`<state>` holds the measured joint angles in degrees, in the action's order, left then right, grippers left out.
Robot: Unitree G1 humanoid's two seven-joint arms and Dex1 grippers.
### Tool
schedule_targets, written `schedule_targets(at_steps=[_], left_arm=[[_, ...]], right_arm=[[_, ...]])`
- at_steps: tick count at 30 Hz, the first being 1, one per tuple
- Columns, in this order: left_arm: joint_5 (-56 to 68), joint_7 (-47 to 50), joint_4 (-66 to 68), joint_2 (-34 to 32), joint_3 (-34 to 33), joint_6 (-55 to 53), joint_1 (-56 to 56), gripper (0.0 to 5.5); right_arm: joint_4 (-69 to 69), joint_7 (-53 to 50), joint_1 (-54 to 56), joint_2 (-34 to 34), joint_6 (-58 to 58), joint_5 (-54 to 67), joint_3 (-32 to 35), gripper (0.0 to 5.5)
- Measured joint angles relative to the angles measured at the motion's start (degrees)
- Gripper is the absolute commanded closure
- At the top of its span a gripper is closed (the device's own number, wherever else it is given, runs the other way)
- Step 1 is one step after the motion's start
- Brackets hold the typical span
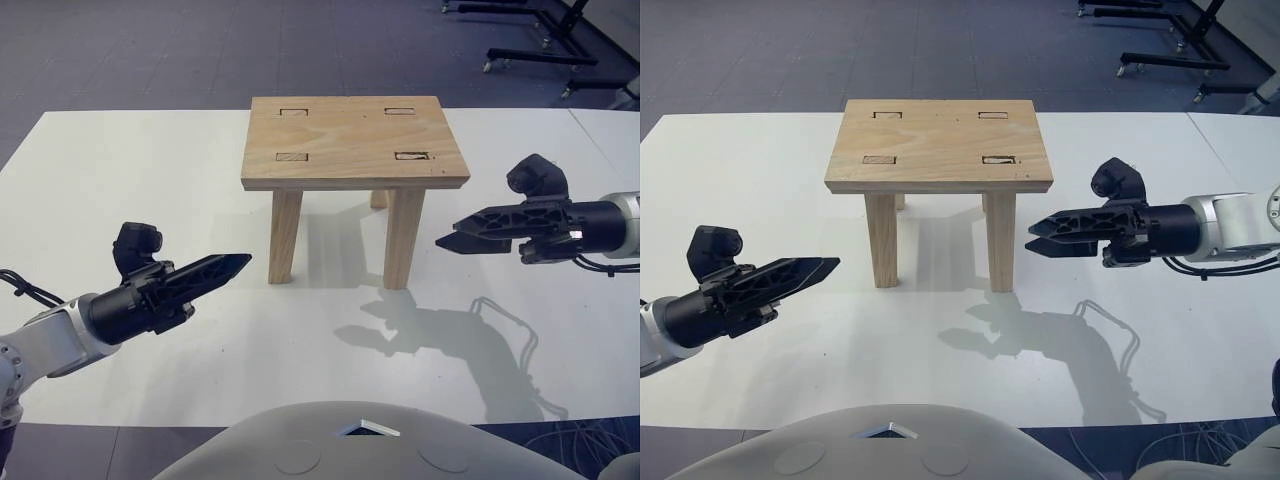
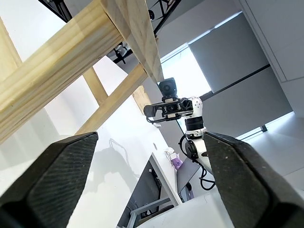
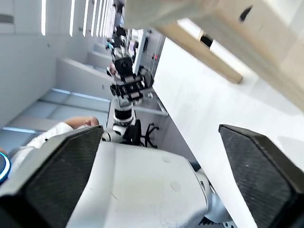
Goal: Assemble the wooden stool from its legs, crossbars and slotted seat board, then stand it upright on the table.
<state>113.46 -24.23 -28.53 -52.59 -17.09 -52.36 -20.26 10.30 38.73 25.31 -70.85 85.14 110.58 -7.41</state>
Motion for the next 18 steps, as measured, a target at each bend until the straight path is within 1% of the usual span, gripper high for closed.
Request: schedule_targets(at_steps=[1,3,5,7,8,10,13,15,18], left_arm=[[0.0,0.1,-0.2,-0.1,-1.0,0.0,0.0,1.36],[-5.7,0.6,-2.8,0.7,-2.1,1.6,0.0,1.36],[-17.7,0.0,-5.4,3.7,-1.2,6.1,0.0,1.36],[-31.5,-1.8,-8.5,7.5,1.3,12.0,0.0,1.36],[-37.3,-3.4,-9.8,9.3,3.2,14.7,0.1,1.36],[-45.0,-6.1,-10.1,11.8,8.1,17.4,0.8,1.36],[-49.8,-9.6,-4.5,15.9,14.1,18.4,5.1,1.36],[-50.3,-12.5,2.5,18.0,15.3,17.7,10.3,1.36],[-54.6,-17.3,12.7,19.0,17.5,17.5,17.7,1.36]], right_arm=[[-1.6,-0.8,-4.1,0.0,-2.3,1.2,3.1,0.15],[-7.7,-3.1,-11.7,2.3,-8.0,0.5,9.8,0.12],[-15.0,-3.5,-18.0,6.4,-12.8,-3.0,14.5,0.12],[-26.0,-2.3,-27.2,13.0,-19.2,-9.9,19.4,0.12],[-31.6,-0.7,-31.5,16.6,-23.1,-14.7,20.6,0.12],[-36.6,3.4,-35.5,22.2,-29.9,-25.1,17.4,0.12],[-34.1,11.5,-33.8,28.2,-38.9,-40.7,8.4,0.12],[-25.3,19.4,-28.8,30.6,-44.3,-49.6,3.2,0.12],[-9.5,29.2,-19.9,32.4,-50.8,-61.3,-2.5,0.12]])
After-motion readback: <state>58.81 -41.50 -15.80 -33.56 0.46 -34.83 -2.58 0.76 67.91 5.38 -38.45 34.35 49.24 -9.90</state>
